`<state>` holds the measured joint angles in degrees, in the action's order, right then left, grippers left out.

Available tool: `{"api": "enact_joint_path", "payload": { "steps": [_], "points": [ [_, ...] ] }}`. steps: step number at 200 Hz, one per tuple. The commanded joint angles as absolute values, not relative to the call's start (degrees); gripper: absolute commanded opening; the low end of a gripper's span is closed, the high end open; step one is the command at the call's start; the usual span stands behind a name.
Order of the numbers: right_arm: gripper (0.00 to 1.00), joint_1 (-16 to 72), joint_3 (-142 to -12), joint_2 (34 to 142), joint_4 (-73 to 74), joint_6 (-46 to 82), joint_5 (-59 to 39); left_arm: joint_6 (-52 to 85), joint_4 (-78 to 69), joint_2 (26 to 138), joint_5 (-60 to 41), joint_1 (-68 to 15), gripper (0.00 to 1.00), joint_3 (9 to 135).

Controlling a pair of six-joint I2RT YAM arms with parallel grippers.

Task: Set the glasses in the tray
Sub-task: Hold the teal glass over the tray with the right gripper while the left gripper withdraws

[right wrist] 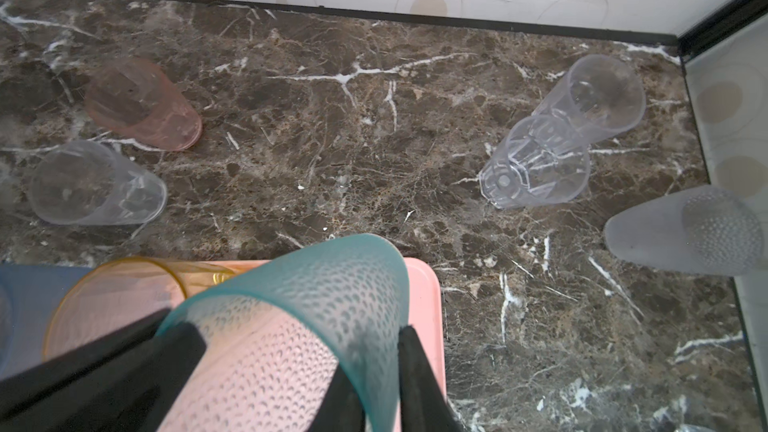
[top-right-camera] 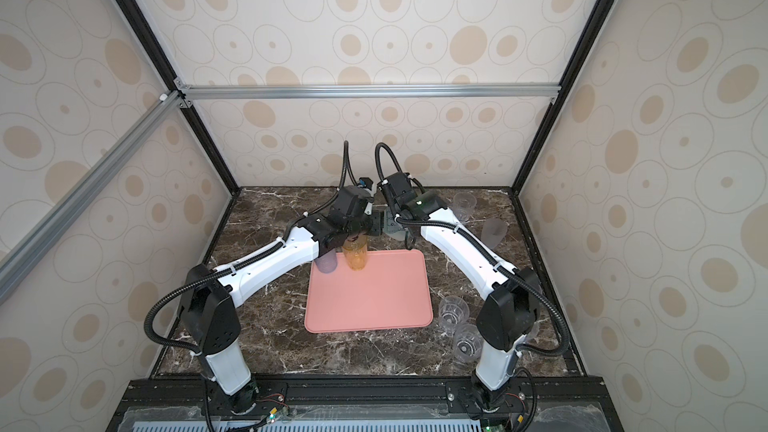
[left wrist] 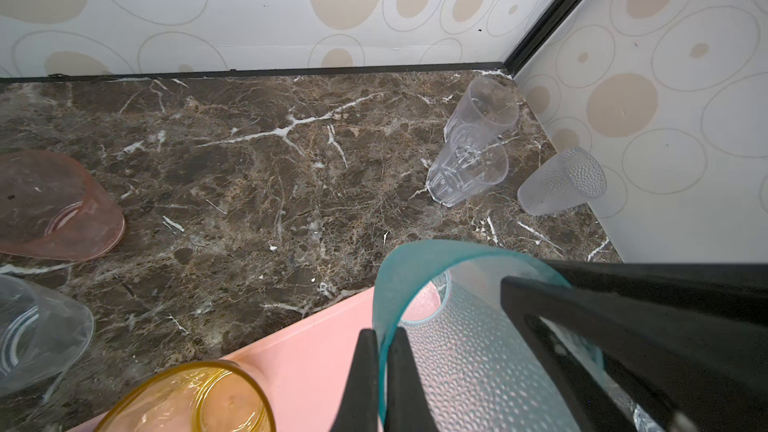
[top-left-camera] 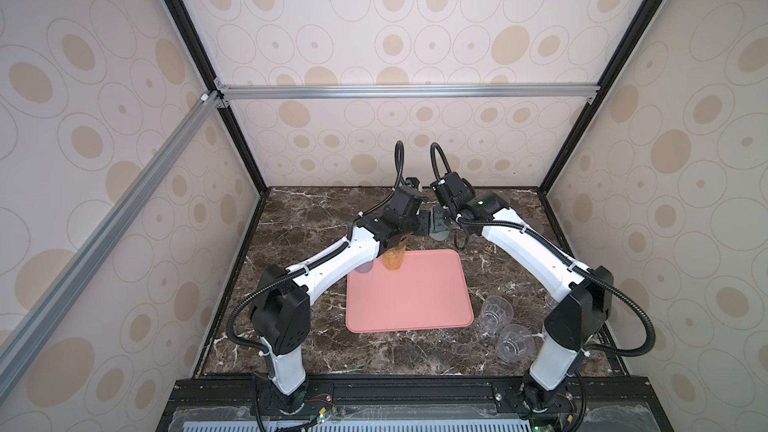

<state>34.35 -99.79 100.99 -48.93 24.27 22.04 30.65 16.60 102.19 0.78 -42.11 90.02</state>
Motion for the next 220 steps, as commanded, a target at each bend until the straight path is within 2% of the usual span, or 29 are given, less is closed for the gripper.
{"api": "enact_joint_path", "payload": {
  "steps": [1,12,32,65,93,120,155,220],
  "points": [
    [0.06,34.45,-98.13,101.43,-50.66,24.07,21.6,30.0,18.59,100.5,-1.69,-43.15,0.07,92.68],
    [0.04,34.31,-97.23,101.26,-51.55,23.49,21.6,28.7,20.99,99.81,-1.77,-43.19,0.19,93.09],
    [0.01,33.78,-95.95,101.03,-53.66,22.05,20.95,26.8,21.68,95.6,-1.61,-43.2,0.34,90.56],
    [0.0,33.33,-95.98,101.04,-57.92,19.87,18.08,22.85,20.78,87.9,2.91,-42.51,0.5,84.79],
    [0.0,33.31,-98.27,104.47,-63.72,18.83,11.08,18.31,19.4,82.11,12.28,-41.02,0.53,79.04],
    [0.0,33.3,-100.9,108.36,-65.09,19.12,9.92,15.15,10.97,74.39,18.16,-40.0,0.6,68.97],
    [0.0,33.27,-105.01,114.04,-63.37,20.29,9.67,14.44,-0.29,66.54,19.93,-39.3,0.66,57.72],
    [0.0,33.39,-112.58,123.16,-65.15,19.97,10.49,12.83,-1.79,66.32,19.87,-38.77,0.66,55.33]
  ]
}}
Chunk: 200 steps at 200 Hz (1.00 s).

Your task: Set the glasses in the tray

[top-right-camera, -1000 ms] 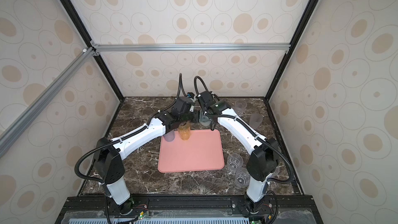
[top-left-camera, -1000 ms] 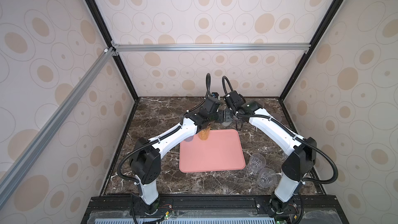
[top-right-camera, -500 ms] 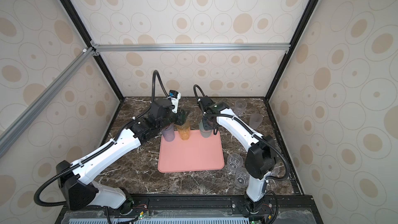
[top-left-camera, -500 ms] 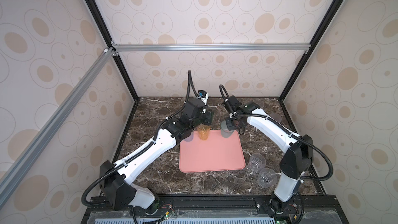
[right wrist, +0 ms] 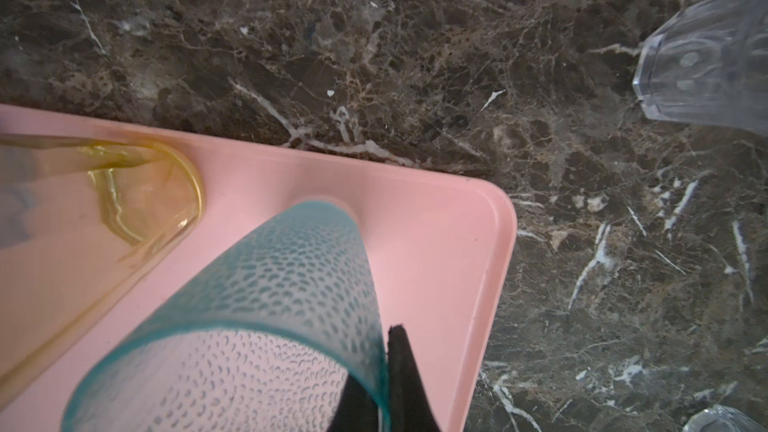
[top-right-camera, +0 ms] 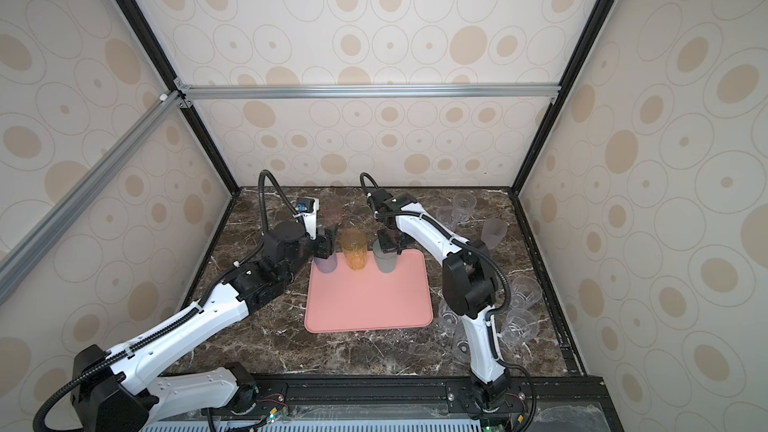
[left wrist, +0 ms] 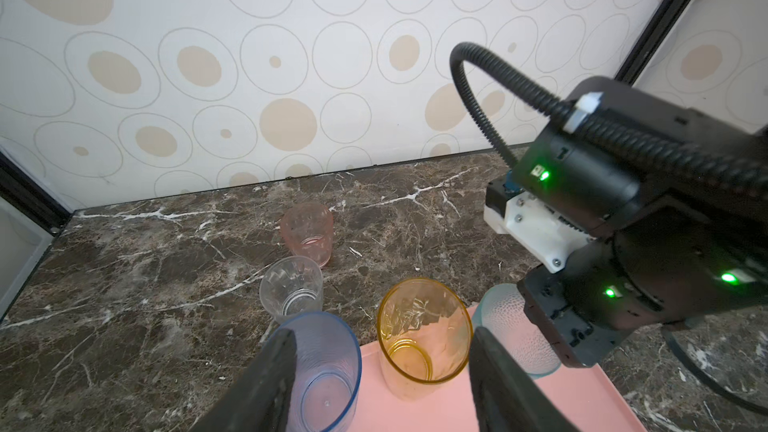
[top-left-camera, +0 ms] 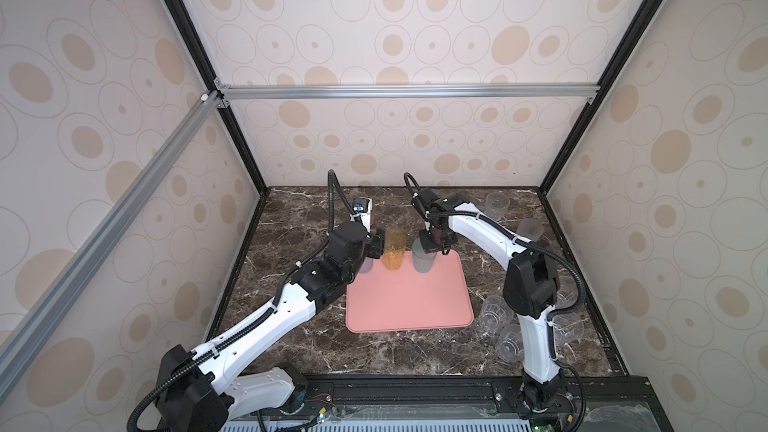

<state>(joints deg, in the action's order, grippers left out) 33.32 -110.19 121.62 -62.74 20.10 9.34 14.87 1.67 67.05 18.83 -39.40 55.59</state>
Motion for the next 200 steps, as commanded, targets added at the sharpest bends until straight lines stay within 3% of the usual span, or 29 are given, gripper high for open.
{"api": "enact_joint_path", "payload": {
  "steps": [1,66,144,200],
  "points": [
    [0.01,33.4,-112.63,123.23,-65.14,19.96,10.56,12.83,-1.95,66.34,19.82,-38.77,0.66,55.31],
    [0.02,32.98,-115.11,126.21,-65.48,19.6,11.8,12.62,-2.26,68.27,18.02,-38.21,0.66,56.12],
    [0.35,33.06,-116.77,121.37,-67.66,19.69,9.71,14.39,0.27,69.16,17.25,-36.07,0.66,57.58],
    [0.41,33.02,-115.29,111.68,-68.16,19.54,9.66,15.78,7.88,71.66,4.69,-22.15,0.65,63.82]
  ]
}}
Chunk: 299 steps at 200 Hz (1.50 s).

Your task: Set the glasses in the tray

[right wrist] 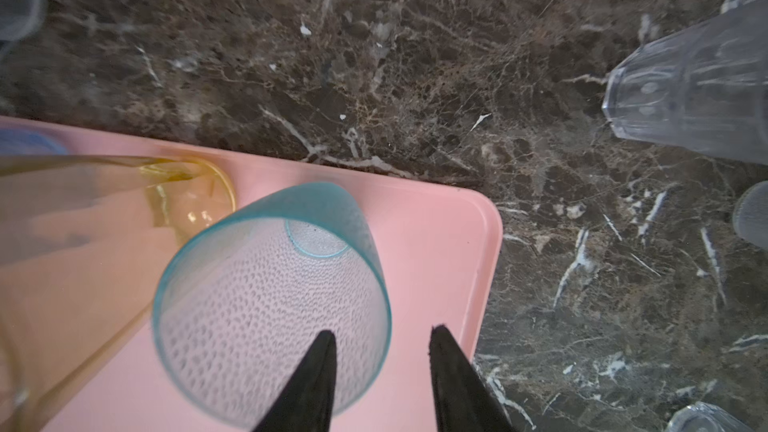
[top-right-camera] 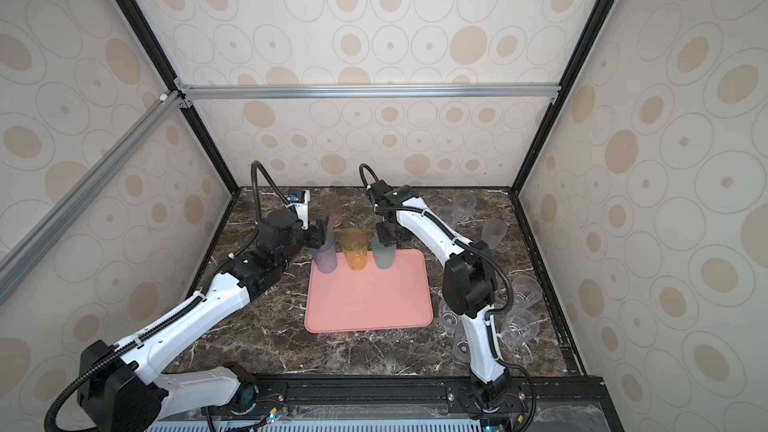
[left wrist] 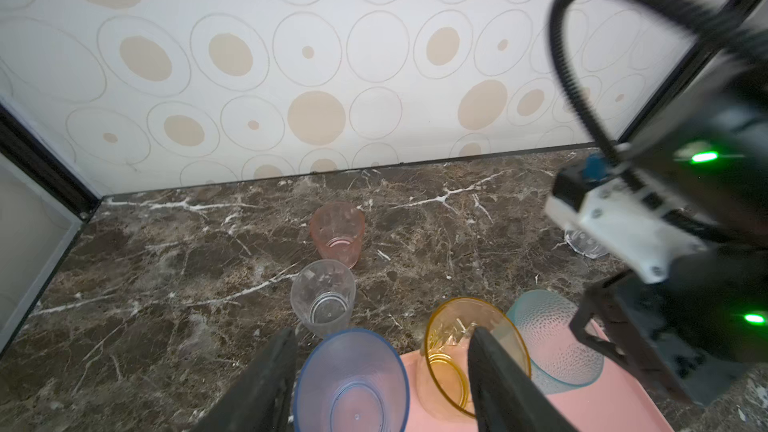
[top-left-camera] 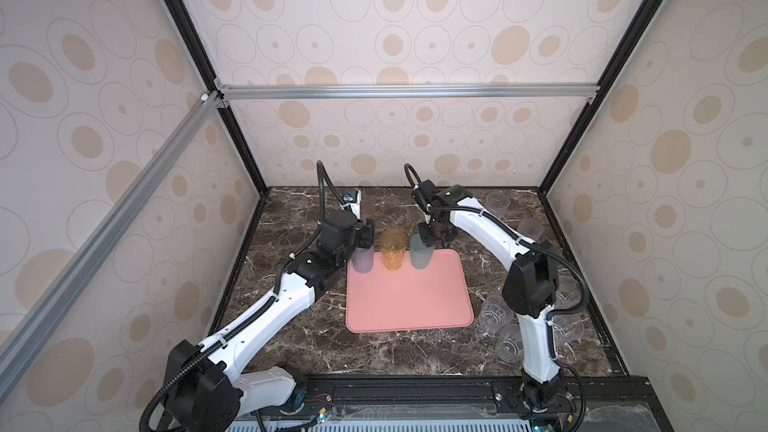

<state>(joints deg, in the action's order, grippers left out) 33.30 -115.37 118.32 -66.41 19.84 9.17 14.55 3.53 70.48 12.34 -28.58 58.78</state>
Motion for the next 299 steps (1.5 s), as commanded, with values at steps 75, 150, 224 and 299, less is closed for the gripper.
{"api": "enact_joint_path", "payload": {
  "steps": [75,150,224,299],
  "points": [
    [0.42,32.63,-109.22,106.9,-64.26,22.14,9.83,16.45,16.68,92.54,-19.11,-6.72,0.61,78.49],
    [0.43,32.67,-103.68,104.7,-62.23,23.2,10.37,14.59,22.68,115.43,-18.02,-6.43,0.6,97.72],
    [0.43,32.63,-102.88,104.88,-61.43,23.21,10.48,15.14,25.13,127.72,-16.11,-8.46,0.56,108.66],
    [0.43,32.64,-101.5,104.77,-61.13,23.27,10.8,16.62,25.37,136.77,-14.64,-10.13,0.36,116.1]
  ]
}}
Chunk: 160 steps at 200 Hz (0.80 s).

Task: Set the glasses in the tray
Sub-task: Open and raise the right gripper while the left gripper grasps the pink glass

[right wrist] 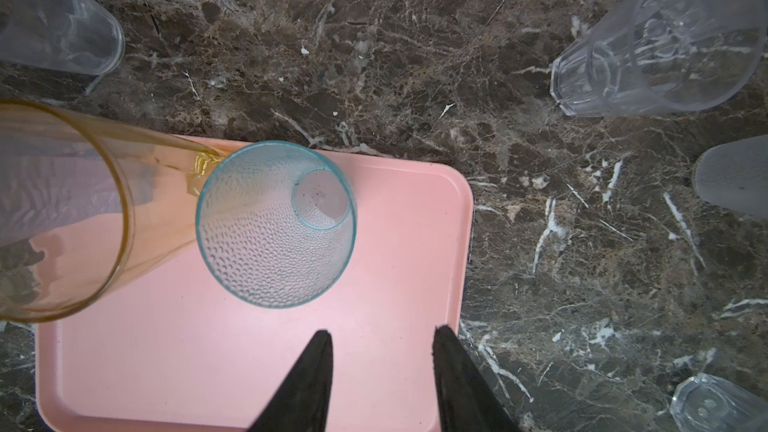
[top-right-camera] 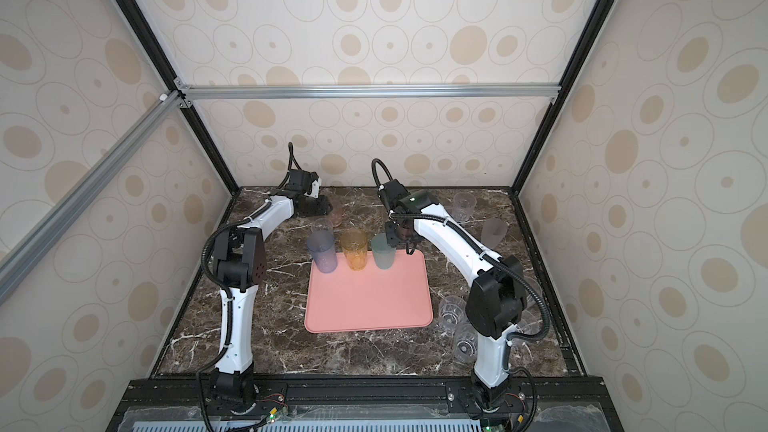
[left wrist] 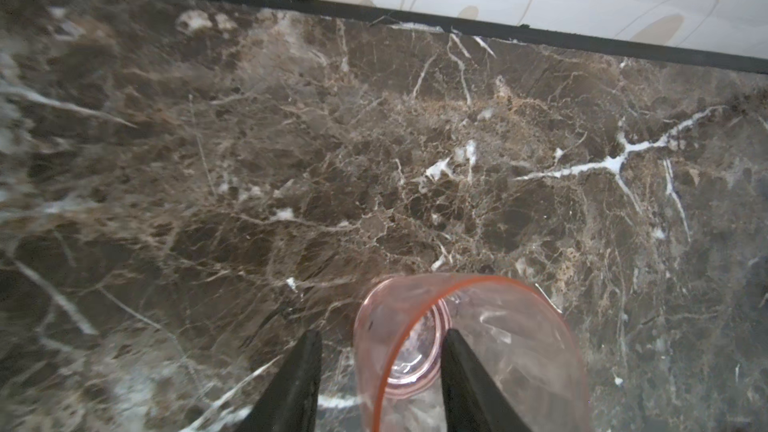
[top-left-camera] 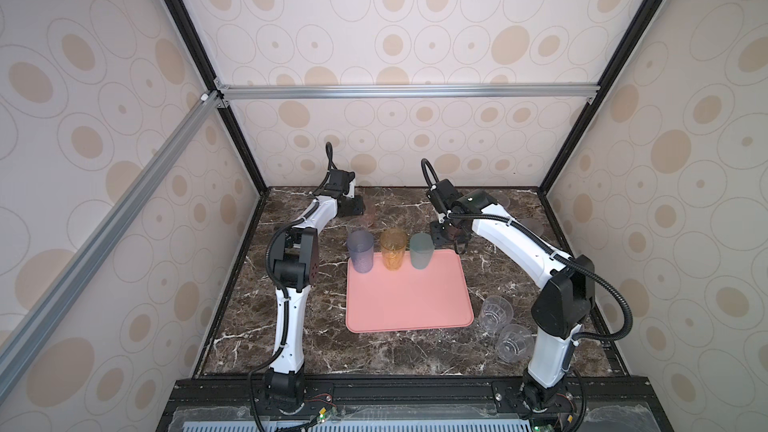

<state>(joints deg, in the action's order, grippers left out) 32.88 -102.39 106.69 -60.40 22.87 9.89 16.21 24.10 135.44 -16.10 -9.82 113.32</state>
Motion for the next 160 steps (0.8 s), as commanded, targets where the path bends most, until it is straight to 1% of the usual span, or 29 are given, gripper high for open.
{"api": "enact_joint_path", "payload": {
  "steps": [1,22,33,64,82,114,126,144,160],
  "points": [
    [0.43,32.67,-101.51,104.77,-61.15,23.24,10.81,16.62,25.34,136.76,-14.57,-10.12,0.35,116.15],
    [0.43,32.63,-101.33,104.56,-61.26,23.22,11.06,16.83,24.95,135.88,-13.67,-10.2,0.2,115.3],
    [0.43,32.62,-101.28,104.47,-61.17,23.2,11.11,16.93,24.17,134.76,-13.24,-10.15,0.13,114.37],
    [0.43,32.65,-102.09,104.42,-61.33,23.28,10.79,17.69,23.12,131.3,-13.08,-10.21,0.04,113.34],
    [0.43,32.69,-103.35,103.94,-61.53,23.55,10.54,19.02,21.84,127.4,-13.36,-10.47,0.01,111.71],
    [0.43,34.34,-105.76,101.79,-59.34,24.93,9.83,22.55,16.1,116.65,-11.42,-12.73,0.0,104.2],
    [0.43,35.81,-106.45,100.71,-57.67,25.39,10.66,24.11,13.89,112.33,-9.56,-14.59,0.0,100.58],
    [0.45,38.54,-107.86,99.4,-55.22,25.56,12.9,26.89,12.35,106.89,-3.81,-18.55,0.0,96.05],
    [0.49,40.75,-108.95,98.5,-53.03,25.03,15.04,30.04,10.06,103.45,-3.31,-22.04,0.0,92.22]
  ]
}}
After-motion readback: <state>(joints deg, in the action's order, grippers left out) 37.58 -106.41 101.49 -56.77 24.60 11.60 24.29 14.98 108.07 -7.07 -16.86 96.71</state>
